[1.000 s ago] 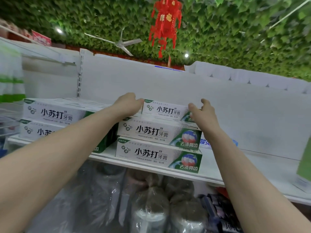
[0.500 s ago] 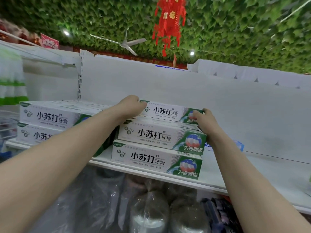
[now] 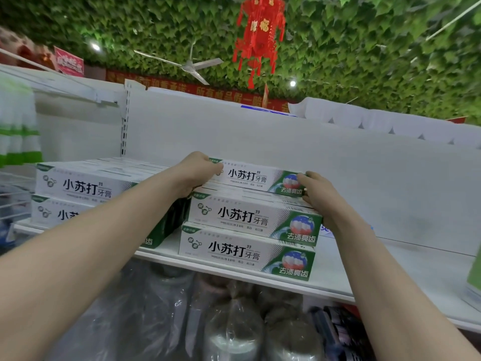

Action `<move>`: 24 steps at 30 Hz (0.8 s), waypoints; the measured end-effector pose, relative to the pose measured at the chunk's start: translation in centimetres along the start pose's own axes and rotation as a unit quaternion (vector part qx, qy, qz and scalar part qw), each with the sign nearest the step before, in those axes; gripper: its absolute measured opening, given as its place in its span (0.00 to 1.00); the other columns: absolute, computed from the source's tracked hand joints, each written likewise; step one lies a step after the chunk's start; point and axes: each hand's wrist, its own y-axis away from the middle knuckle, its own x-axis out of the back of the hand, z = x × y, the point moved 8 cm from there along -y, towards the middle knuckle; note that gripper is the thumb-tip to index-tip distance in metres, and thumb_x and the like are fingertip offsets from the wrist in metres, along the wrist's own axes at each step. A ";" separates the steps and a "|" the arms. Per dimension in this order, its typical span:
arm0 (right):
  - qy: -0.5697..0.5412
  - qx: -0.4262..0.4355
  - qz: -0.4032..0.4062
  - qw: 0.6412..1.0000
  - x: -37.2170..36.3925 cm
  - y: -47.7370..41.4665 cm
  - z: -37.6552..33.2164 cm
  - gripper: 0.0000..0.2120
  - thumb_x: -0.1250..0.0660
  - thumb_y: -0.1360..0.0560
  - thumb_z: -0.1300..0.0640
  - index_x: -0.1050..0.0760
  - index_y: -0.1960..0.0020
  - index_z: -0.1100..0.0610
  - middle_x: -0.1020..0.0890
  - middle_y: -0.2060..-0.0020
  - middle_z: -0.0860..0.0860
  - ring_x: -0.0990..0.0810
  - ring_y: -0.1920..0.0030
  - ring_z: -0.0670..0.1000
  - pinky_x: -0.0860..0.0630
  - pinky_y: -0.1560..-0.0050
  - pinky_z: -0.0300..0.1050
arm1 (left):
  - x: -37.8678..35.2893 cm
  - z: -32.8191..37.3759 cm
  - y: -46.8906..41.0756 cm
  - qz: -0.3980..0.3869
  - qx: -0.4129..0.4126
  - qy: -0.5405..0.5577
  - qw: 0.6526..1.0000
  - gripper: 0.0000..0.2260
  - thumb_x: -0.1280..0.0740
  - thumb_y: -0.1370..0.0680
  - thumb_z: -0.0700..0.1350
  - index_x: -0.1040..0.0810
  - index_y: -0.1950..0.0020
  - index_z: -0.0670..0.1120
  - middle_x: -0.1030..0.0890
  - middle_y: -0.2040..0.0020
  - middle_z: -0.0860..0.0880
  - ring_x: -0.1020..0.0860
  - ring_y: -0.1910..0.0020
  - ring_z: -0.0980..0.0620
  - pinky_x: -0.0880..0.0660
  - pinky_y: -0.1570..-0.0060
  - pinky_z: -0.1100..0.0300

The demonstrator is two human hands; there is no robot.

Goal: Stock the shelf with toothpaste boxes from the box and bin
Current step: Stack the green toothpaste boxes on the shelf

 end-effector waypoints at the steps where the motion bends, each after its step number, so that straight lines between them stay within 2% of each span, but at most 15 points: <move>1: 0.007 0.005 -0.001 1.000 0.0 0.2 -0.3 0.06 0.41 0.18 0.53 0.30 0.51 0.54 0.18 0.53 0.54 0.16 0.58 0.54 0.19 0.54 0.56 | 0.1 0.2 0.1 0.000 -0.005 0.002 1.000 0.12 0.35 0.21 0.49 0.24 0.49 0.39 0.27 0.58 0.43 0.30 0.62 0.48 0.32 0.58 0.53; 3: 0.025 0.021 0.004 0.999 0.1 0.4 -0.9 0.09 0.41 0.19 0.52 0.28 0.46 0.57 0.16 0.50 0.55 0.16 0.59 0.53 0.19 0.59 0.49 | 0.2 0.6 0.2 -0.001 -0.018 0.002 1.000 0.14 0.36 0.20 0.50 0.24 0.48 0.39 0.24 0.55 0.42 0.28 0.59 0.46 0.31 0.56 0.53; 5: 0.039 0.042 0.017 0.998 0.6 0.6 -1.5 0.11 0.41 0.19 0.52 0.27 0.44 0.58 0.16 0.49 0.55 0.16 0.56 0.53 0.20 0.56 0.50 | 0.4 0.9 0.4 0.008 -0.034 -0.006 0.999 0.13 0.36 0.20 0.49 0.25 0.48 0.39 0.24 0.51 0.44 0.27 0.54 0.46 0.31 0.53 0.54; 7: 0.056 0.057 0.036 0.996 1.2 1.1 -2.0 0.14 0.40 0.20 0.50 0.27 0.41 0.58 0.16 0.48 0.53 0.17 0.52 0.52 0.21 0.49 0.53 | 0.6 1.2 0.9 0.018 -0.059 -0.016 0.998 0.07 0.36 0.21 0.49 0.28 0.51 0.45 0.27 0.50 0.46 0.29 0.51 0.47 0.33 0.54 0.54; 8: 0.061 0.063 0.043 0.995 1.3 1.4 -2.1 0.16 0.40 0.21 0.49 0.28 0.38 0.58 0.17 0.47 0.53 0.17 0.51 0.51 0.20 0.49 0.52 | 0.7 1.3 1.0 0.024 -0.071 -0.016 0.997 0.06 0.36 0.22 0.49 0.28 0.53 0.46 0.28 0.51 0.47 0.30 0.52 0.48 0.34 0.55 0.55; 10: 0.060 0.071 0.060 0.994 1.6 2.7 -2.3 0.18 0.39 0.20 0.49 0.31 0.33 0.57 0.19 0.44 0.52 0.19 0.52 0.48 0.23 0.57 0.45 | 0.8 1.2 1.5 0.035 -0.087 -0.014 0.996 0.07 0.36 0.23 0.49 0.28 0.57 0.48 0.29 0.53 0.48 0.30 0.55 0.48 0.35 0.56 0.54; 11: 0.058 0.075 0.069 0.993 1.7 3.1 -2.2 0.19 0.39 0.19 0.50 0.32 0.31 0.56 0.20 0.43 0.51 0.20 0.52 0.47 0.25 0.60 0.43 | 1.0 1.0 1.8 0.042 -0.091 -0.012 0.995 0.08 0.35 0.23 0.49 0.31 0.60 0.51 0.30 0.53 0.49 0.31 0.55 0.49 0.35 0.55 0.54; 13: 0.062 0.089 0.092 0.990 2.0 4.3 -2.1 0.22 0.38 0.20 0.50 0.35 0.28 0.55 0.23 0.43 0.49 0.22 0.52 0.44 0.27 0.61 0.40 | 1.0 0.5 2.5 0.056 -0.100 -0.020 0.993 0.14 0.34 0.23 0.49 0.38 0.63 0.55 0.31 0.52 0.50 0.32 0.54 0.50 0.36 0.56 0.56; 14: 0.065 0.102 0.101 0.988 2.0 4.9 -2.1 0.23 0.37 0.20 0.50 0.36 0.28 0.54 0.23 0.45 0.48 0.22 0.53 0.42 0.28 0.61 0.40 | 1.2 0.5 3.1 0.068 -0.114 -0.022 0.991 0.14 0.33 0.23 0.48 0.37 0.63 0.56 0.30 0.52 0.50 0.31 0.53 0.50 0.35 0.54 0.56; 16: 0.072 0.121 0.125 0.982 2.2 6.1 -1.8 0.23 0.34 0.21 0.51 0.35 0.29 0.54 0.23 0.49 0.46 0.23 0.54 0.42 0.27 0.60 0.41 | 1.5 0.1 3.8 0.082 -0.123 -0.010 0.989 0.03 0.32 0.23 0.47 0.25 0.55 0.54 0.24 0.50 0.49 0.27 0.49 0.49 0.31 0.46 0.56; 17: 0.075 0.125 0.137 0.980 2.2 6.6 -1.5 0.24 0.33 0.22 0.51 0.35 0.30 0.55 0.23 0.49 0.46 0.22 0.53 0.43 0.25 0.58 0.42 | 1.8 -0.1 4.0 0.091 -0.130 0.004 0.987 0.08 0.31 0.24 0.47 0.21 0.44 0.51 0.21 0.46 0.49 0.24 0.45 0.49 0.29 0.40 0.56; 18: 0.079 0.131 0.148 0.977 2.2 7.1 -1.3 0.25 0.31 0.23 0.51 0.35 0.30 0.54 0.22 0.47 0.48 0.21 0.52 0.45 0.22 0.56 0.45 | 2.0 -0.2 4.6 0.103 -0.131 0.011 0.986 0.16 0.30 0.24 0.46 0.22 0.36 0.47 0.20 0.41 0.49 0.24 0.41 0.50 0.29 0.37 0.53; 19: 0.085 0.139 0.160 0.974 2.2 7.4 -1.1 0.25 0.30 0.24 0.51 0.35 0.30 0.54 0.22 0.44 0.50 0.20 0.50 0.46 0.21 0.52 0.48 | 2.2 -0.4 4.9 0.114 -0.131 0.020 0.985 0.19 0.30 0.24 0.46 0.24 0.33 0.46 0.20 0.39 0.49 0.23 0.40 0.50 0.28 0.35 0.51; 21: 0.098 0.155 0.183 0.966 2.1 8.1 -0.8 0.27 0.30 0.24 0.50 0.36 0.30 0.53 0.23 0.41 0.50 0.19 0.49 0.48 0.20 0.47 0.51 | 2.2 -0.6 5.6 0.123 -0.143 0.037 0.981 0.21 0.29 0.25 0.44 0.25 0.32 0.46 0.20 0.38 0.48 0.22 0.42 0.51 0.26 0.37 0.50; 24: 0.132 0.178 0.204 0.954 1.3 8.9 -0.8 0.27 0.32 0.23 0.52 0.37 0.27 0.54 0.26 0.38 0.51 0.18 0.51 0.45 0.20 0.50 0.43 | 1.2 -1.0 6.2 0.112 -0.152 0.047 0.981 0.24 0.31 0.24 0.41 0.30 0.29 0.47 0.24 0.34 0.50 0.23 0.40 0.51 0.25 0.38 0.48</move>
